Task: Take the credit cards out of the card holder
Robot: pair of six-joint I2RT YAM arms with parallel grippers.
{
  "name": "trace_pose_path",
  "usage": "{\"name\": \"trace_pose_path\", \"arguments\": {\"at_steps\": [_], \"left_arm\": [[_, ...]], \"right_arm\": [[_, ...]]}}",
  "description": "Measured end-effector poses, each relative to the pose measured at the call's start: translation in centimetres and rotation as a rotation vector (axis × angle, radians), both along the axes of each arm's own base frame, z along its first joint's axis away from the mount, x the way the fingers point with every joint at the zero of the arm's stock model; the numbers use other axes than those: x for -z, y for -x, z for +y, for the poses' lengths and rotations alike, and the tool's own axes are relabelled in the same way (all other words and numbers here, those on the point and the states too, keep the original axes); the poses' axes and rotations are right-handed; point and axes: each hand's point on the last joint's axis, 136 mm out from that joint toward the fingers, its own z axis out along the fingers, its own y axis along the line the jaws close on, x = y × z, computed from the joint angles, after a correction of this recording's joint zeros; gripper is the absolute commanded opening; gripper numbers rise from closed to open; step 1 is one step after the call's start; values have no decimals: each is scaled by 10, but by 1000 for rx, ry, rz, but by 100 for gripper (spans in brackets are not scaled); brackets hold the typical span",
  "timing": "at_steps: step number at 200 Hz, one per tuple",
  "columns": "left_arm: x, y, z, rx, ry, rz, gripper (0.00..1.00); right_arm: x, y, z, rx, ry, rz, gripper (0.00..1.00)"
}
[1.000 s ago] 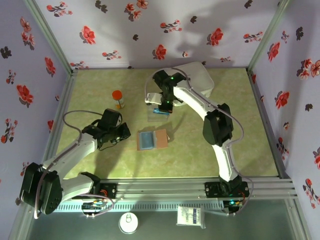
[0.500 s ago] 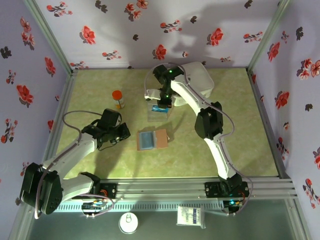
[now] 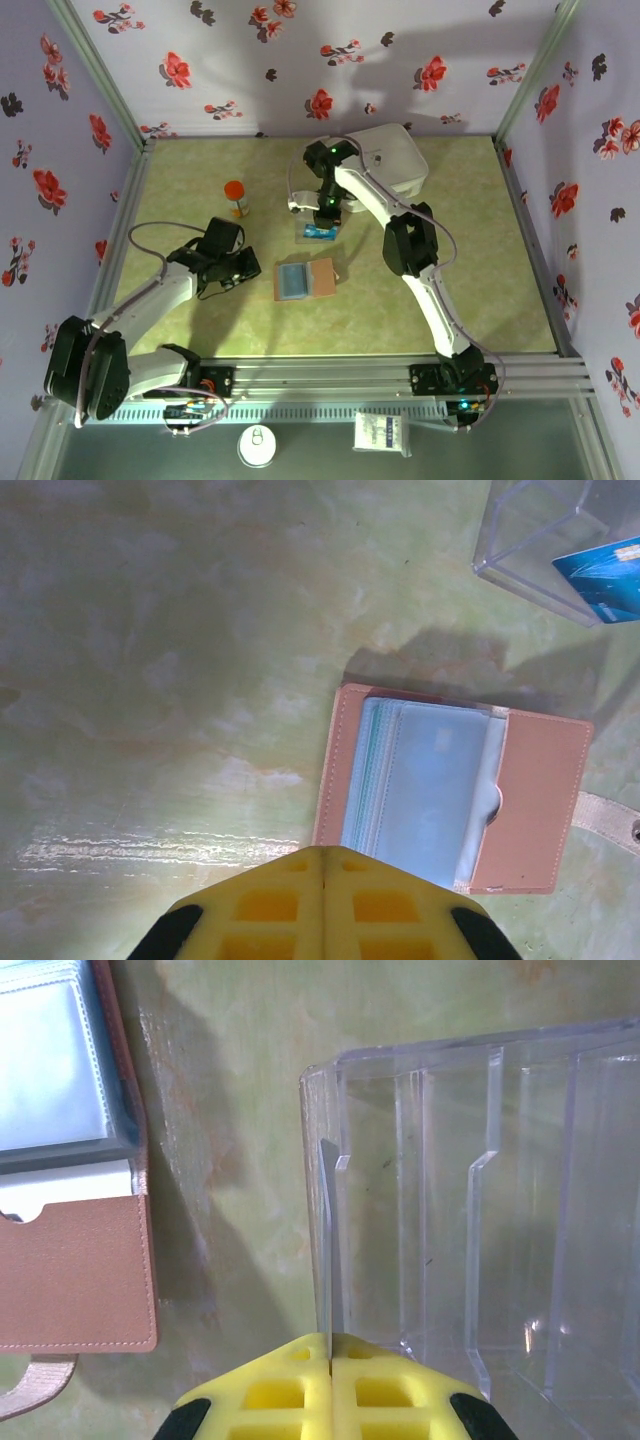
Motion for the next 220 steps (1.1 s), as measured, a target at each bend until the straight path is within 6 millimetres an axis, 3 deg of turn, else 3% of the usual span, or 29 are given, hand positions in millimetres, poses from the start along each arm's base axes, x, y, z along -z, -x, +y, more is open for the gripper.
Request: {"name": "trace_pose_path", "arguments": {"at_steps": [106, 152, 220], "left_arm": [[8, 0, -1, 6, -2, 28, 6], [8, -2, 1, -3, 1, 27, 6], [8, -3, 2, -6, 1, 26, 6]], "right_arm": [[-41, -15, 14, 1, -99, -115, 0], [-41, -23, 16, 6, -114, -138, 0], [-18, -19, 12, 7, -78, -86, 0]]}}
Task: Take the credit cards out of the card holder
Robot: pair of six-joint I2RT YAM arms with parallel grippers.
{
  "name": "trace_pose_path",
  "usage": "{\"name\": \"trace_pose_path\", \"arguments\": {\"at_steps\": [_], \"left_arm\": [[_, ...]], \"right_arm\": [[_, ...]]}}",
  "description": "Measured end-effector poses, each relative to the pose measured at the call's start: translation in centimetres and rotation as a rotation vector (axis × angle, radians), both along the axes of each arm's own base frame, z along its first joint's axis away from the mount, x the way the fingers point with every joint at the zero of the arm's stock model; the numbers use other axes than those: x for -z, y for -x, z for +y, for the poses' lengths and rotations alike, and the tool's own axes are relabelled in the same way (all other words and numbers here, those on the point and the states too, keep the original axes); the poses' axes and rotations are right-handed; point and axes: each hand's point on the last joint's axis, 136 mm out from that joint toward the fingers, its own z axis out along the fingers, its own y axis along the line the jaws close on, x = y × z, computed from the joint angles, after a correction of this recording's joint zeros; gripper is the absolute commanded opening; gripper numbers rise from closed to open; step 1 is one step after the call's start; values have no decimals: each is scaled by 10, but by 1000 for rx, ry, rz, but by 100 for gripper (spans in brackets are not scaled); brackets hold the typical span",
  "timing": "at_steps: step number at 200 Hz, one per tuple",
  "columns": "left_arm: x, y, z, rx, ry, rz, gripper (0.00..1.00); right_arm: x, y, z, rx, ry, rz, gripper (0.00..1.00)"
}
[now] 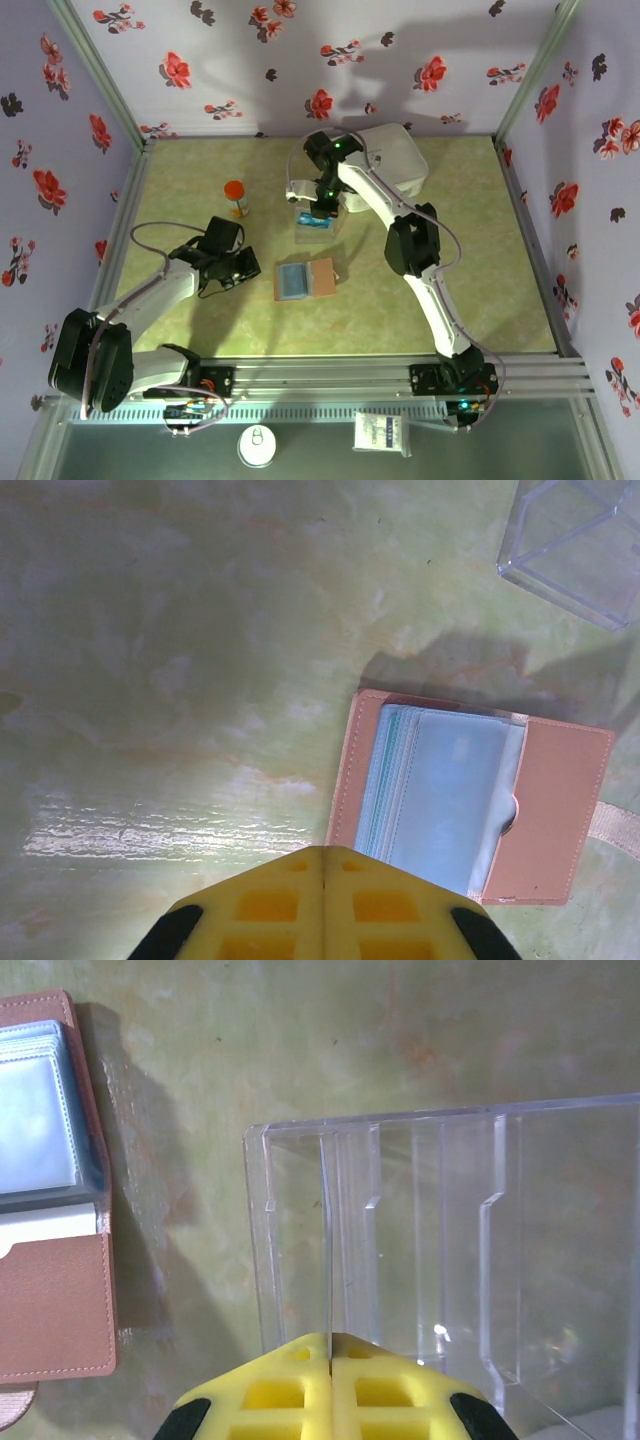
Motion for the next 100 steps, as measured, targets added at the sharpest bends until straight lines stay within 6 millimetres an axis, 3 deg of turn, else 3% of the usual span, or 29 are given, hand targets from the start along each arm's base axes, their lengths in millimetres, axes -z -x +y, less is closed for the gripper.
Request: {"name": "trace_pose_path", "arguments": {"at_steps": [100], "left_arm": [[-3, -2, -4, 6, 27, -9, 6]], "right_arm": [[22, 13, -6, -19, 45, 82, 0]]}}
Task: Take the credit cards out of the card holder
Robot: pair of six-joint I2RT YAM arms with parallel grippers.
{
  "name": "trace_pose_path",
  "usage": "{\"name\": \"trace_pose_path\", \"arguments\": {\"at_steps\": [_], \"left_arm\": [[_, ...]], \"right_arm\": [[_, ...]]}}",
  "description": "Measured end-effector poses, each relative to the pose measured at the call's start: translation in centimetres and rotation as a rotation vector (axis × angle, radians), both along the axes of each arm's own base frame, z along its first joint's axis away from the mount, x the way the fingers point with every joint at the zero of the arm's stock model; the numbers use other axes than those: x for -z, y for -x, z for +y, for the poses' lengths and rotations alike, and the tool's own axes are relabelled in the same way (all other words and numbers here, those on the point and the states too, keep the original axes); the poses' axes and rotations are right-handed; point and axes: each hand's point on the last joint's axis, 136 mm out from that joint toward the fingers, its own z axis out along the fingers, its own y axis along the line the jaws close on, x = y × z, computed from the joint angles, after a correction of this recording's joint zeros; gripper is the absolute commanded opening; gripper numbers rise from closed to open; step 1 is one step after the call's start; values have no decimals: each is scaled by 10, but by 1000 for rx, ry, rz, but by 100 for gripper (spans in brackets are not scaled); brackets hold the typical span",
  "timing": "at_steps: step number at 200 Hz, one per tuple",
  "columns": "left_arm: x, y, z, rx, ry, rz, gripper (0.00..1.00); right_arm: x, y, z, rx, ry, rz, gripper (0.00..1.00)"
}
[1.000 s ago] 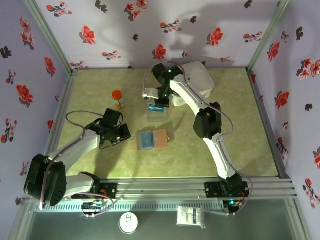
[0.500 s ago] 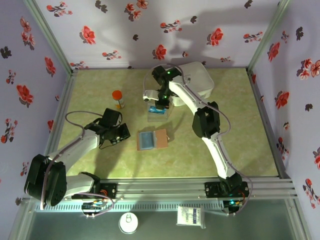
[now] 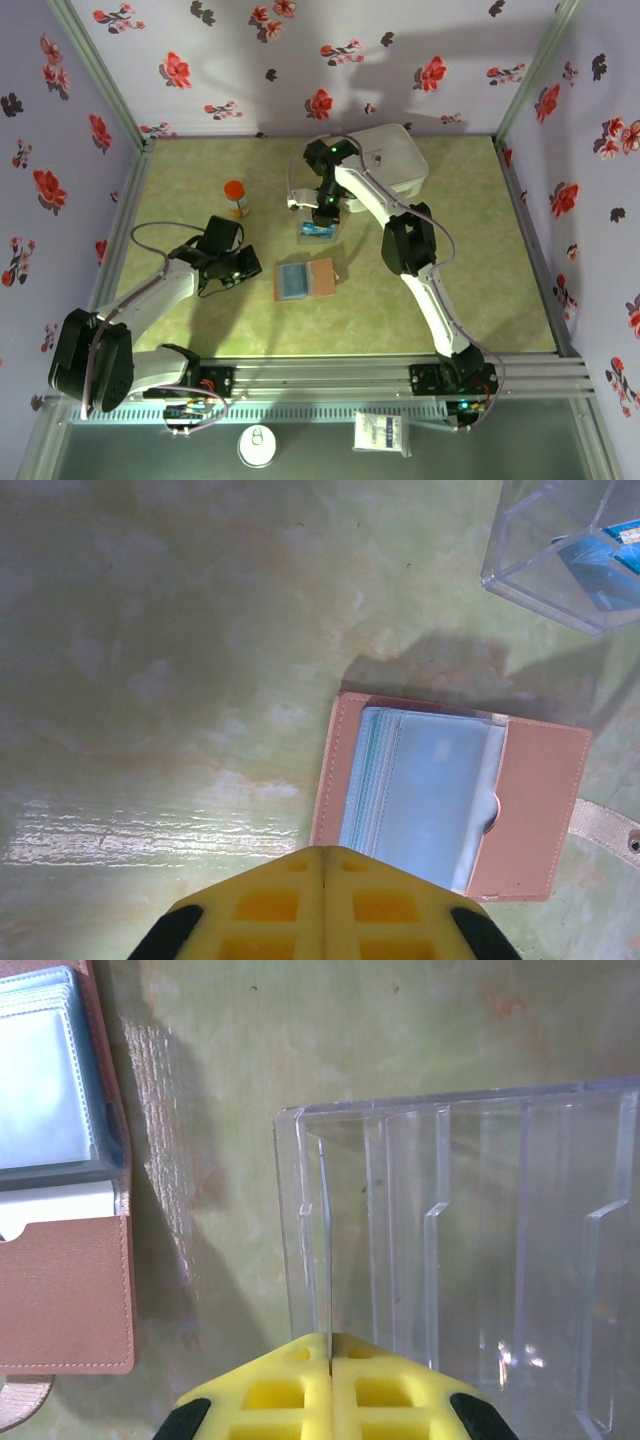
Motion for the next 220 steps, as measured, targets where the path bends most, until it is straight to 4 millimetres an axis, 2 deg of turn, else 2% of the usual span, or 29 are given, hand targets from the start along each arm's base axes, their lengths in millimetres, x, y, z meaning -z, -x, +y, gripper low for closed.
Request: {"name": "trace_pose_path", "arguments": {"at_steps": [67, 175, 220], "left_arm": [[2, 1, 0, 1, 1, 4, 6], [10, 0, 0, 0, -4, 15, 6], [11, 1, -1, 4, 0, 20, 6]], "right_arm": [[1, 2, 3, -7, -20, 16, 0], [9, 5, 9, 2, -40, 53, 20], [9, 6, 10, 9, -48, 62, 23]]}}
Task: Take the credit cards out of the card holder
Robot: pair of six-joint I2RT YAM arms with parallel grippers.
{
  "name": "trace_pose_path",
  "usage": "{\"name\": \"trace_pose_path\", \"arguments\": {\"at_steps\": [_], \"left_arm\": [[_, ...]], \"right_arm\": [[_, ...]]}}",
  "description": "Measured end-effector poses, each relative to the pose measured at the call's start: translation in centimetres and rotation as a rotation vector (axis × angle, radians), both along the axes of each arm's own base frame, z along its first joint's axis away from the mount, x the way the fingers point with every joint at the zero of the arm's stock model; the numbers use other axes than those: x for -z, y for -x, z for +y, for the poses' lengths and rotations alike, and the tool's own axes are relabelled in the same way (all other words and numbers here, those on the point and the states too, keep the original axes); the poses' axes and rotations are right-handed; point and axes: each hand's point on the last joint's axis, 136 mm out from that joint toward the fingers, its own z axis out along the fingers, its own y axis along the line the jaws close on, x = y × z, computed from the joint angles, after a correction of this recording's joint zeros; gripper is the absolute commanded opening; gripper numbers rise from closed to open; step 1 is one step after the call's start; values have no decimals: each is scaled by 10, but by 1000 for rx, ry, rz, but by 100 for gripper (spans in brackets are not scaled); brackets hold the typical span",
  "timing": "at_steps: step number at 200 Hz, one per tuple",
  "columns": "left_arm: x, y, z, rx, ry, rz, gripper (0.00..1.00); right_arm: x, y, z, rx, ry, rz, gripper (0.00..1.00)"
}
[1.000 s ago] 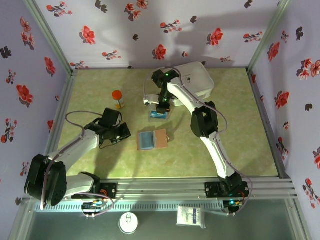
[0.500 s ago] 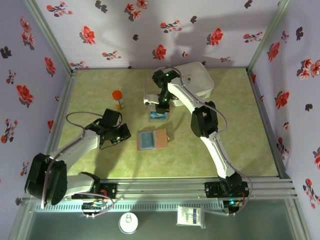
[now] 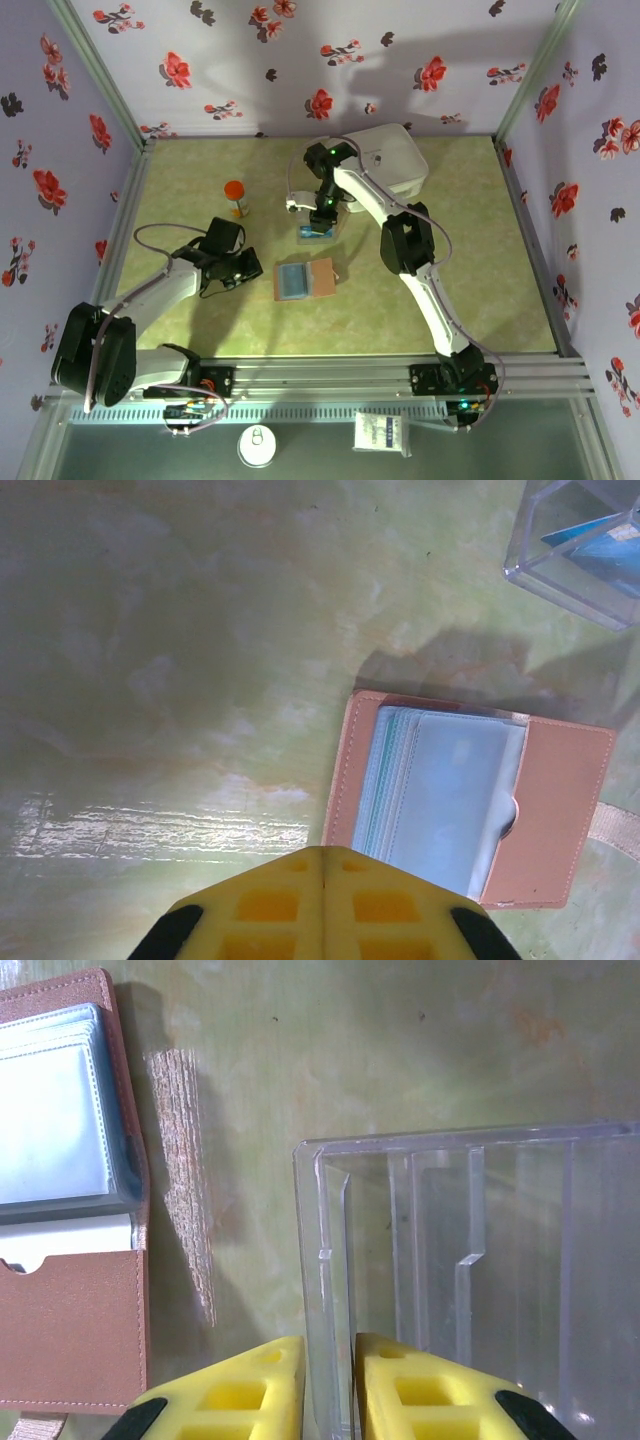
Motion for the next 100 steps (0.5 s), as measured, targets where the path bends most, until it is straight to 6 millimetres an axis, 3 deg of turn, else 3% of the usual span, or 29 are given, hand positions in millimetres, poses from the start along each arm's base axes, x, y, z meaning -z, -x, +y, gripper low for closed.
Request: {"name": "trace_pose_path", "arguments": {"at_steps": [63, 100], "left_arm": [[1, -3, -2, 2, 8, -7, 6], [0, -4, -5, 9, 23, -11, 6]], "right_arm": [[-6, -7, -2, 22, -12, -20, 24], [-31, -16, 0, 55, -42, -85, 20]]}}
